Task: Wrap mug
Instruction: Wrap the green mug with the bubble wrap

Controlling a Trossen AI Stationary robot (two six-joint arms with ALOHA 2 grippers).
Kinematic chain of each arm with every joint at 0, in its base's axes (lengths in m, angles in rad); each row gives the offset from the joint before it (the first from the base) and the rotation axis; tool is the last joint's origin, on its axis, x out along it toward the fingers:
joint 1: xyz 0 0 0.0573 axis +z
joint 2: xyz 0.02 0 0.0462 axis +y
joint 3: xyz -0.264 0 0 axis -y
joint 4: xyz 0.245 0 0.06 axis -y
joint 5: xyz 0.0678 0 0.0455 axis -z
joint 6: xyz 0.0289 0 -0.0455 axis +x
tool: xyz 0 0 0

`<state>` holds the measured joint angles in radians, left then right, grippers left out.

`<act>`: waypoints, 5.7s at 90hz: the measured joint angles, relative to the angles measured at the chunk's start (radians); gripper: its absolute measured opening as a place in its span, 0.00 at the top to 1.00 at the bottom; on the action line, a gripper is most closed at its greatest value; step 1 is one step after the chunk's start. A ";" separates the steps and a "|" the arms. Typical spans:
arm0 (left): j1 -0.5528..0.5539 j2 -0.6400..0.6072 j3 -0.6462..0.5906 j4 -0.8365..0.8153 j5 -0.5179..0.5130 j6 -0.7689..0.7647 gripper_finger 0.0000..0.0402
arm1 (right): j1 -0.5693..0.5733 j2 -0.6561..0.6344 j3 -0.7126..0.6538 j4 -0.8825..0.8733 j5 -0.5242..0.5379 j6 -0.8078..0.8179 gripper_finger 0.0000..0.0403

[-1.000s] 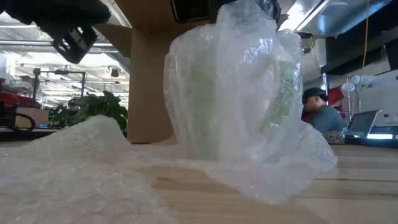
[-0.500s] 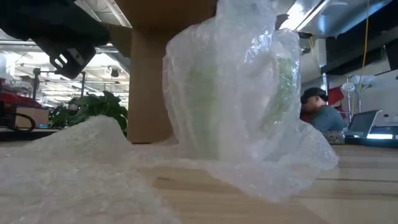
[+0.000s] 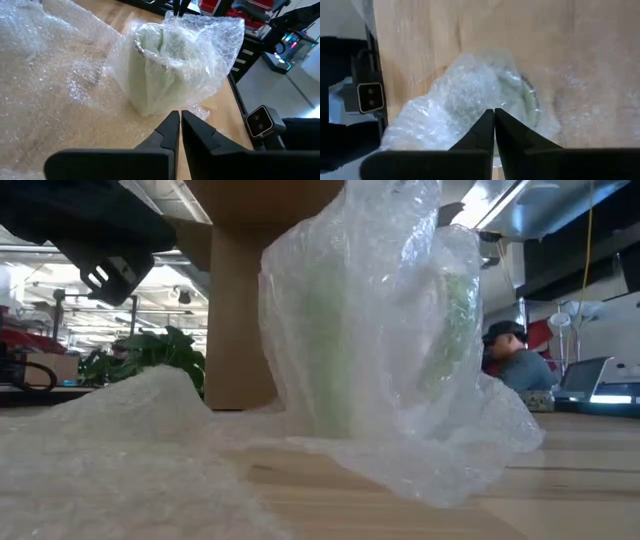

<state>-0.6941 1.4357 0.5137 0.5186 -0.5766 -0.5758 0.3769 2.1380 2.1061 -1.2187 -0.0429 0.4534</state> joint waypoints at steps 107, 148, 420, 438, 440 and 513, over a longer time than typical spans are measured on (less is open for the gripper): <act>-0.062 -0.001 0.000 0.069 -0.015 0.026 1.00 | 0.061 0.026 -0.087 0.105 0.032 0.003 1.00; -0.066 -0.001 0.000 0.060 -0.015 0.000 1.00 | -0.022 0.068 -0.309 0.334 -0.158 -0.043 1.00; -0.072 0.000 0.000 0.039 -0.015 -0.027 1.00 | 0.056 0.032 -0.028 -0.028 0.138 -0.028 0.70; -0.072 0.000 0.000 0.038 -0.015 -0.026 1.00 | 0.056 0.030 0.020 -0.054 0.130 -0.013 0.70; -0.072 0.000 0.000 0.038 -0.015 -0.026 1.00 | 0.056 0.030 0.028 -0.053 0.134 -0.013 0.70; -0.072 0.000 0.000 0.039 -0.015 -0.030 1.00 | 0.043 0.097 0.039 -0.044 0.236 -0.136 0.70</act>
<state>-0.7666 1.4353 0.5140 0.5572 -0.5914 -0.6056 0.4204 2.2350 2.1448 -1.2629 0.1932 0.3173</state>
